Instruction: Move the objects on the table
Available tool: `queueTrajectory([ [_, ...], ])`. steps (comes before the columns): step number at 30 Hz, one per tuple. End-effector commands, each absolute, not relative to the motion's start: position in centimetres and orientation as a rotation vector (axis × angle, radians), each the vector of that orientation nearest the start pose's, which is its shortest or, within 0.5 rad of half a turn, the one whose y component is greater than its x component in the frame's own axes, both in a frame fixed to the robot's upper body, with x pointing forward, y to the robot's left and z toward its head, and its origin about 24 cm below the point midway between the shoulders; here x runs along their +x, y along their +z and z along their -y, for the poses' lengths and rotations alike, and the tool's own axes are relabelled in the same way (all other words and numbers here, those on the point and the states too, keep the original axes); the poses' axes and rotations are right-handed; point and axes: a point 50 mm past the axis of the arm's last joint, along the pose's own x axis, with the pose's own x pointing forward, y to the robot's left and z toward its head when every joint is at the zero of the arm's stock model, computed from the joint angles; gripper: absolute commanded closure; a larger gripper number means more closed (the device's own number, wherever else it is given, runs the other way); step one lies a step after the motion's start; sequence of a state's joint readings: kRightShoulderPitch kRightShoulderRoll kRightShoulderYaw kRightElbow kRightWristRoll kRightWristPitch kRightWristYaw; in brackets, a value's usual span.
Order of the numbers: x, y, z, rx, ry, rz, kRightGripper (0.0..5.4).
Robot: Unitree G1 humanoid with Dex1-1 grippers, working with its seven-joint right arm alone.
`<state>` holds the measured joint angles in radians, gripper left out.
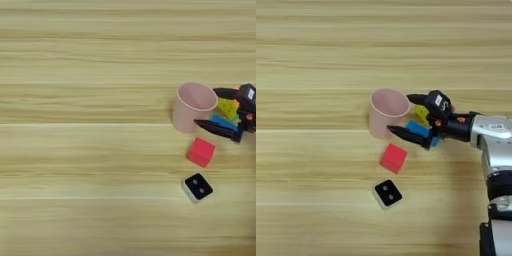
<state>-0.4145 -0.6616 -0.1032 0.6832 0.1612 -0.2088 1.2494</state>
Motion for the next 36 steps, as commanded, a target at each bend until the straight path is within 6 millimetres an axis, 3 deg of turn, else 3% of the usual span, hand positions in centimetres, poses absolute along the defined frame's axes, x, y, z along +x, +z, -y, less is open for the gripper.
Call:
queueTrajectory([
  [1,30.5,11.2,28.1,-0.459,0.908,-0.130,0.03],
  [36,30.6,8.2,22.2,-0.385,1.096,-0.128,0.03],
])
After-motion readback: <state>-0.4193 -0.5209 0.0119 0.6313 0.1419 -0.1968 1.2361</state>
